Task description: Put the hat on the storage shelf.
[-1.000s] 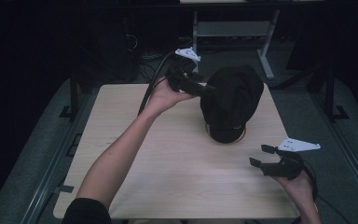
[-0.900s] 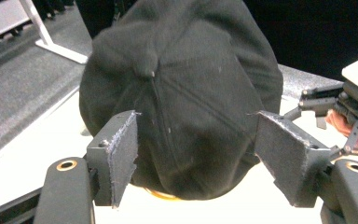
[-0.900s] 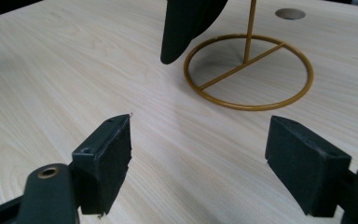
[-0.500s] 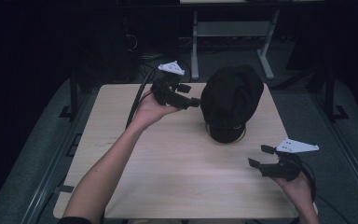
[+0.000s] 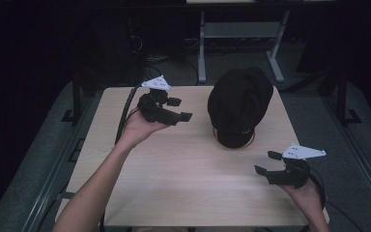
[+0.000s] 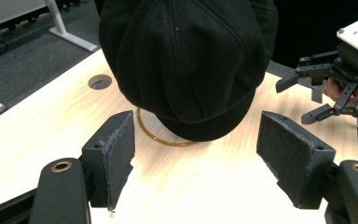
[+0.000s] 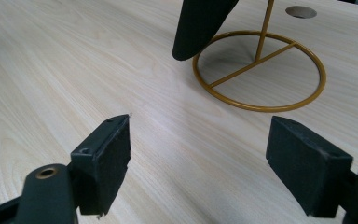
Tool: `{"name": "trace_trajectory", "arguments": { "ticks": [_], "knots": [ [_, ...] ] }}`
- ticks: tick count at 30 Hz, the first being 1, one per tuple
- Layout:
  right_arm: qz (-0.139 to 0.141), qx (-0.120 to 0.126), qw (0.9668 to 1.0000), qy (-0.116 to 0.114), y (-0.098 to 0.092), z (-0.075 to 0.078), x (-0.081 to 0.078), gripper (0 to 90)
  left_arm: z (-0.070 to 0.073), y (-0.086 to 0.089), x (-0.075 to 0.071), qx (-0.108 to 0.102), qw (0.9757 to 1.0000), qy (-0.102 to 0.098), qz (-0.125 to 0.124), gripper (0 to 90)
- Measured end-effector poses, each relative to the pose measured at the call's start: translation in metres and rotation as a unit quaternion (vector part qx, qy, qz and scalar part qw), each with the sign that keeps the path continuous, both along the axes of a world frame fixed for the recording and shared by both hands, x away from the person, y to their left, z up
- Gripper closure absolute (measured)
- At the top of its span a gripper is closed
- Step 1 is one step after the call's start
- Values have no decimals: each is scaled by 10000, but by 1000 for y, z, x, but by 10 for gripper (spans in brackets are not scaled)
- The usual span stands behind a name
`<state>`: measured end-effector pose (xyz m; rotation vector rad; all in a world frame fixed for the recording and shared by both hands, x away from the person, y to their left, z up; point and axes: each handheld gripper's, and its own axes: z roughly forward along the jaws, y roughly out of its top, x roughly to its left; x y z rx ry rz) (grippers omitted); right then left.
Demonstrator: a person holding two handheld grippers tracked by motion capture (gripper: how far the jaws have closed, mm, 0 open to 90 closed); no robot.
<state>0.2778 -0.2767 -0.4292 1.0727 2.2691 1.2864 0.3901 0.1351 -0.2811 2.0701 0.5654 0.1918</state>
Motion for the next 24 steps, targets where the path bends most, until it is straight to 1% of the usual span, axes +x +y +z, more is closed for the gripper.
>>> {"name": "trace_trajectory", "arguments": {
  "ticks": [5, 6, 15, 16, 19, 20, 24],
  "knots": [
    [3, -21, 10000, -7, 1, 0, 0, 215, -6, 8, -6, 41, 10000, -9, 26, 277],
    [3, -37, 10000, 2, 2, -1, 0, 215, -9, 11, -8, 4, 10000, 8, 39, 277],
    [14, -57, 10000, 2, 3, 0, 0, 216, -18, 21, -16, 18, 10000, 20, 81, 275],
    [7, -65, 10000, 33, 3, -1, 0, 216, -21, 23, -18, -13, 9999, 26, 98, 275],
    [11, -81, 10000, 47, 3, -1, 0, 216, -22, 25, -19, 7, 10000, 33, 92, 275],
    [17, -91, 9999, 52, 3, -2, 1, 215, -24, 27, -20, -34, 9999, 50, 118, 275],
    [18, -103, 9999, 59, 3, -2, 1, 215, -25, 31, -22, -34, 9999, 39, 135, 275]
  ]
}}
